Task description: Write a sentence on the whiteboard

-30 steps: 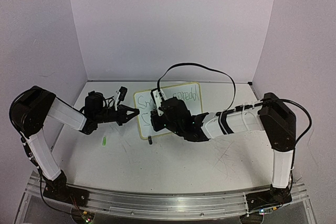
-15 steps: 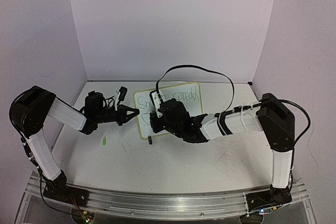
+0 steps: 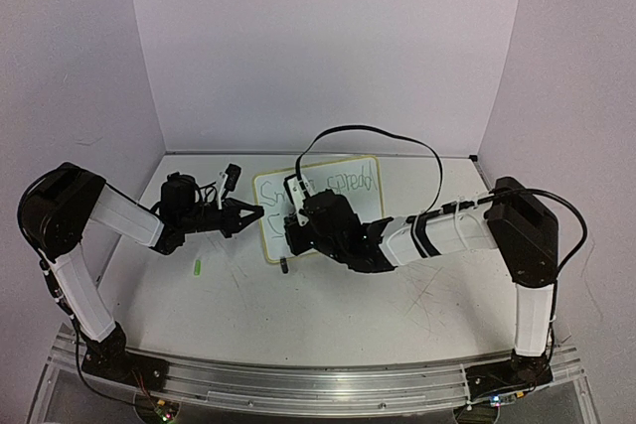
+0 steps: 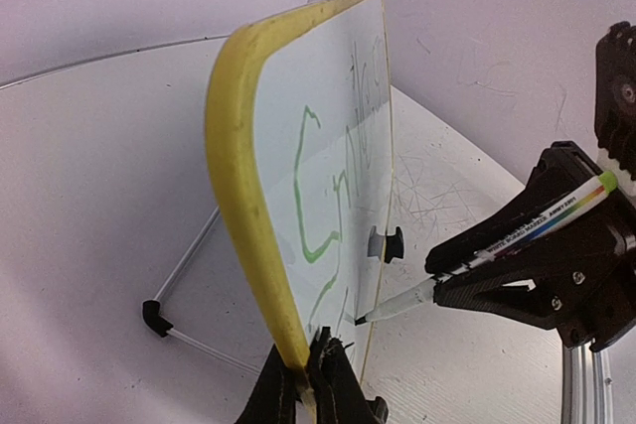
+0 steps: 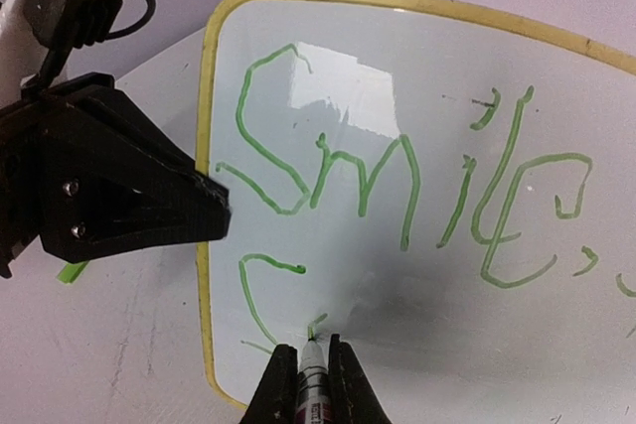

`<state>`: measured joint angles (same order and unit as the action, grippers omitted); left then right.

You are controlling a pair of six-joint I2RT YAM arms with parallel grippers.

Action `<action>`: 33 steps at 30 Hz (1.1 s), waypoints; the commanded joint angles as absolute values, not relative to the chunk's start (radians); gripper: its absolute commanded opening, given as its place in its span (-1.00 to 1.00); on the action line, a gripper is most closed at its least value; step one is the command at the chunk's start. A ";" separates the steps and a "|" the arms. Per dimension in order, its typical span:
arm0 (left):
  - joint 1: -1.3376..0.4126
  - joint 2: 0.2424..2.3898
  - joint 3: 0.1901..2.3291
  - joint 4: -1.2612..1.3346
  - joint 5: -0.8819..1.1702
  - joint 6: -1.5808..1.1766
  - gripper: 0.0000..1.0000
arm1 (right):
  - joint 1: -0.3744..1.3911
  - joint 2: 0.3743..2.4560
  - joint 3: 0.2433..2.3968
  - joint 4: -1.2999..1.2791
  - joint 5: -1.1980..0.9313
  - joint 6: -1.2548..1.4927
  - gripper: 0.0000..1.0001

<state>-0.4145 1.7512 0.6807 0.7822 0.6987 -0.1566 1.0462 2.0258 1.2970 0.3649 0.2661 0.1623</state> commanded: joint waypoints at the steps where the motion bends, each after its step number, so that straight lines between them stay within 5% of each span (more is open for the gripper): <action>1: -0.407 1.781 0.681 0.665 0.577 -0.049 -1.00 | 1.046 2.003 1.273 0.356 0.296 0.163 -1.00; 33: -0.408 1.781 0.682 0.664 0.578 -0.046 -1.00 | 1.005 1.964 1.336 0.369 0.378 0.101 -1.00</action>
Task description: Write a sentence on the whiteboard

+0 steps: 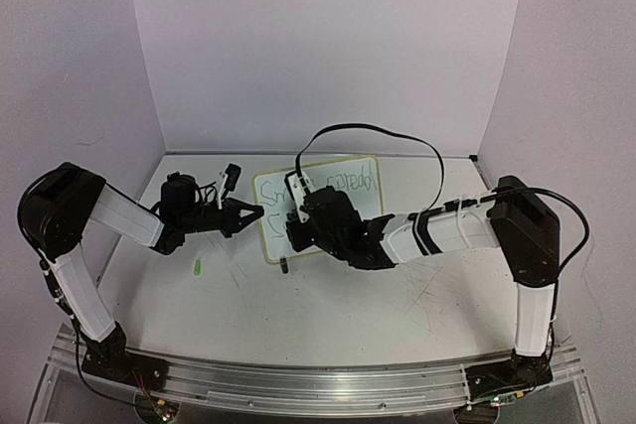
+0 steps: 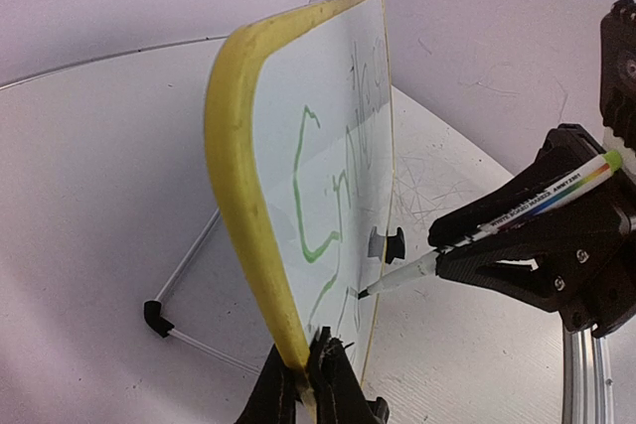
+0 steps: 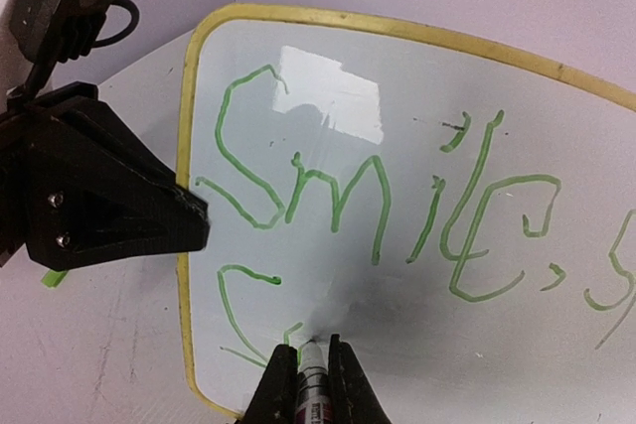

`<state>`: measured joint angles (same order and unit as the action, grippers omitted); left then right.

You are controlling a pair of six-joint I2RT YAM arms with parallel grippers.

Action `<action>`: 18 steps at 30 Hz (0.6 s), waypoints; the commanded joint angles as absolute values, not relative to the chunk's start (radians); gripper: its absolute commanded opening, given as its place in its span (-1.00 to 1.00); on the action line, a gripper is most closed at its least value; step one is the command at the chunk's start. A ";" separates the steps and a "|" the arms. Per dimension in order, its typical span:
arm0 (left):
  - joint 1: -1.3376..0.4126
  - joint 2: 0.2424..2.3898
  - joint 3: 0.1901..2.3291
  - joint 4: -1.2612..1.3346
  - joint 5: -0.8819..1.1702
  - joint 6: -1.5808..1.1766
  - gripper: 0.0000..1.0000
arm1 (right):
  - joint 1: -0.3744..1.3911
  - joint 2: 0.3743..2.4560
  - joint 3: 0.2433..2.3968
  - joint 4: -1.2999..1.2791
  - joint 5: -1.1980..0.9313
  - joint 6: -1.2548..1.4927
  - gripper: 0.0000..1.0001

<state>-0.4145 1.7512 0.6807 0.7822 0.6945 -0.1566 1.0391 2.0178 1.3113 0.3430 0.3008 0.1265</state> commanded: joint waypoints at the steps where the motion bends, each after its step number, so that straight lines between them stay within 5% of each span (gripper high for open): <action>1: -0.408 1.781 0.682 0.664 0.578 -0.046 -1.00 | 1.005 1.961 1.335 0.370 0.379 0.100 -1.00; 18: -0.408 1.783 0.684 0.662 0.578 -0.046 -1.00 | 1.016 1.988 1.262 0.354 0.319 0.169 -1.00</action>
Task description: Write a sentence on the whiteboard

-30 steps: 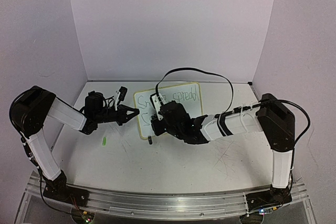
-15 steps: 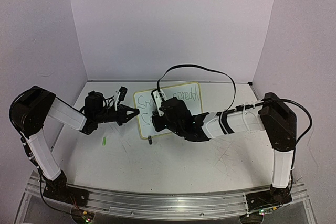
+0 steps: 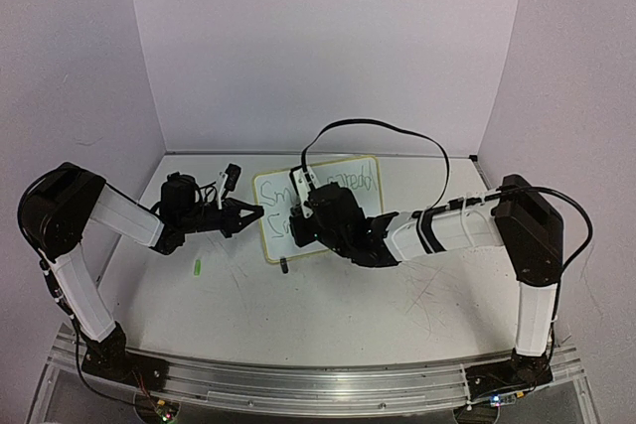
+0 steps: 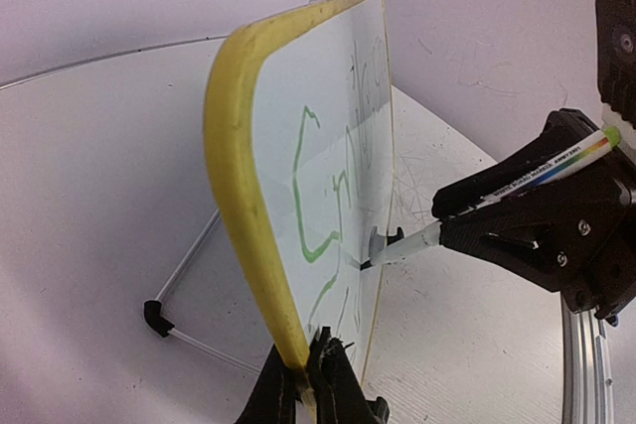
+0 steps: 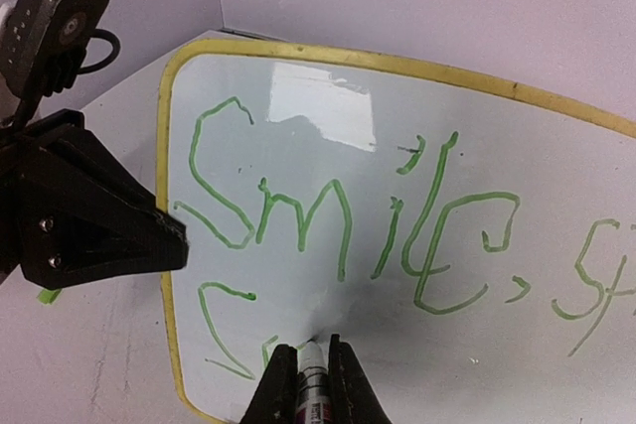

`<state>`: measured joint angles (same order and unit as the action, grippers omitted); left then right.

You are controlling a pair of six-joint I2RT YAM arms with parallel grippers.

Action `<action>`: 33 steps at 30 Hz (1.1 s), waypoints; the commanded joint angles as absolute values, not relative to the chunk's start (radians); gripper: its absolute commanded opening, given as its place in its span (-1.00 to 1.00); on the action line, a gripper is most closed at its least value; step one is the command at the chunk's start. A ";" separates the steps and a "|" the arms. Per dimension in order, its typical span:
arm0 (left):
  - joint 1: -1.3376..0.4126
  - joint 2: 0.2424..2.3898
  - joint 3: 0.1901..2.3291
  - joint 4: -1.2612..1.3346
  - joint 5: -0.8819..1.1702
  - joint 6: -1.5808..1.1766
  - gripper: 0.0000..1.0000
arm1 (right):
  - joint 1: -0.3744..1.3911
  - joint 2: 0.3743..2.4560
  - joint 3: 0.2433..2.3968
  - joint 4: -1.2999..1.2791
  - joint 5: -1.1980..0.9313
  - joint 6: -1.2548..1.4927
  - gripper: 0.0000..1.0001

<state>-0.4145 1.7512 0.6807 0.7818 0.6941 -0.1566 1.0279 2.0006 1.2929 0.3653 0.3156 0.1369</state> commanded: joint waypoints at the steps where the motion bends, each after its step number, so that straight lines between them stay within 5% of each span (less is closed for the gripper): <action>1: -0.408 1.783 0.684 0.662 0.578 -0.046 -1.00 | 1.018 1.989 1.257 0.354 0.315 0.175 -1.00; 33: -0.408 1.784 0.685 0.659 0.581 -0.043 -1.00 | 1.007 1.933 1.277 0.359 0.303 0.161 -1.00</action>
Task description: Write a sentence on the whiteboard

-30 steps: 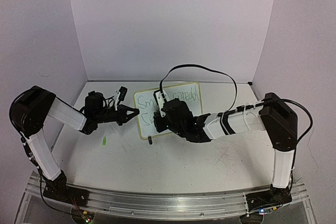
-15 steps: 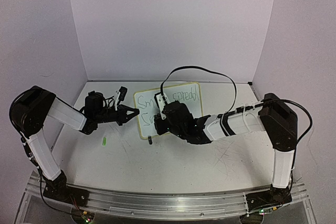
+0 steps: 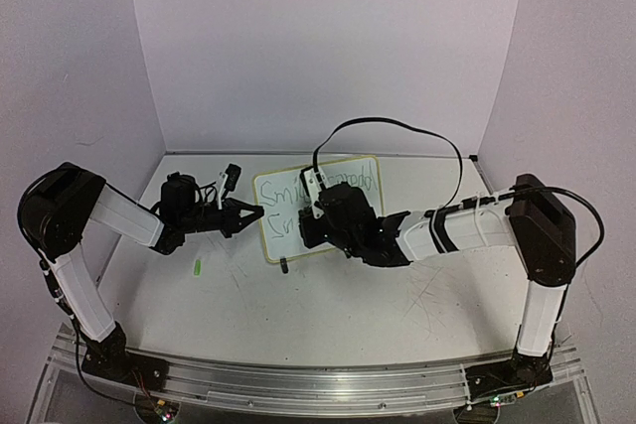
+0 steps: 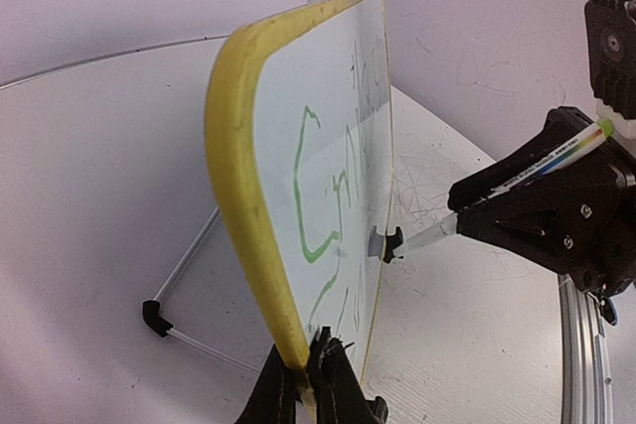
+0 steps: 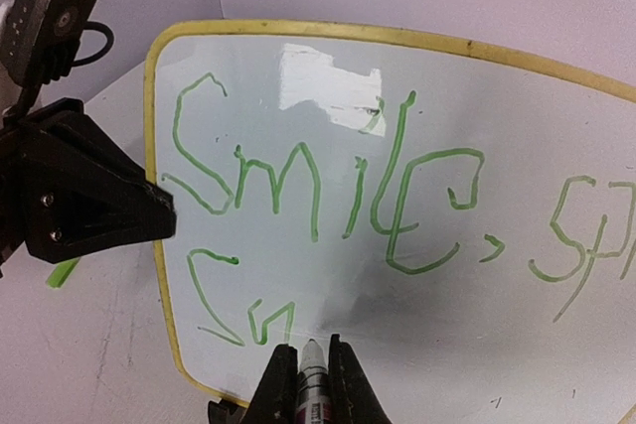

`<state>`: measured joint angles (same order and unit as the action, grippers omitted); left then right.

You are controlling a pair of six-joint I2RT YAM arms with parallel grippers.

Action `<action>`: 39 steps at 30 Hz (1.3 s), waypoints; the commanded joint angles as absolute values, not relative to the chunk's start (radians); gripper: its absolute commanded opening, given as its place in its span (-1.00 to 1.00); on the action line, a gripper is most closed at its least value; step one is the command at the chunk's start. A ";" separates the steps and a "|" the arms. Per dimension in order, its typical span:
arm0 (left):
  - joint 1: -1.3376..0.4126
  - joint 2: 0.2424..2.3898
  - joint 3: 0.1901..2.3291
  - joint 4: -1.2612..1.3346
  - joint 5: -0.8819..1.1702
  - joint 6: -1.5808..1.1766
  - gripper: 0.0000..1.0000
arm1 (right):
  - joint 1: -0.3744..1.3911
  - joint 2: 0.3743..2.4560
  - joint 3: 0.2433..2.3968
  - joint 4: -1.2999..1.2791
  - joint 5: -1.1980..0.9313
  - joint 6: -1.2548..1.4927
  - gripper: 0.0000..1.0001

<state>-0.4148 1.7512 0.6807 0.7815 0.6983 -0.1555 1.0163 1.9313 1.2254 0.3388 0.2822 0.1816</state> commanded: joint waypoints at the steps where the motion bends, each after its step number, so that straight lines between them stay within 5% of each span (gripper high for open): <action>1: -0.408 1.784 0.685 0.658 0.581 -0.043 -1.00 | 1.006 1.939 1.282 0.359 0.302 0.159 -1.00; 39: -0.408 1.781 0.683 0.656 0.581 -0.041 -1.00 | 1.022 1.987 1.223 0.351 0.291 0.223 -1.00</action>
<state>-0.4145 1.7512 0.6807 0.7811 0.6987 -0.1547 1.0183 1.9778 1.2424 0.3478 0.2783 0.1935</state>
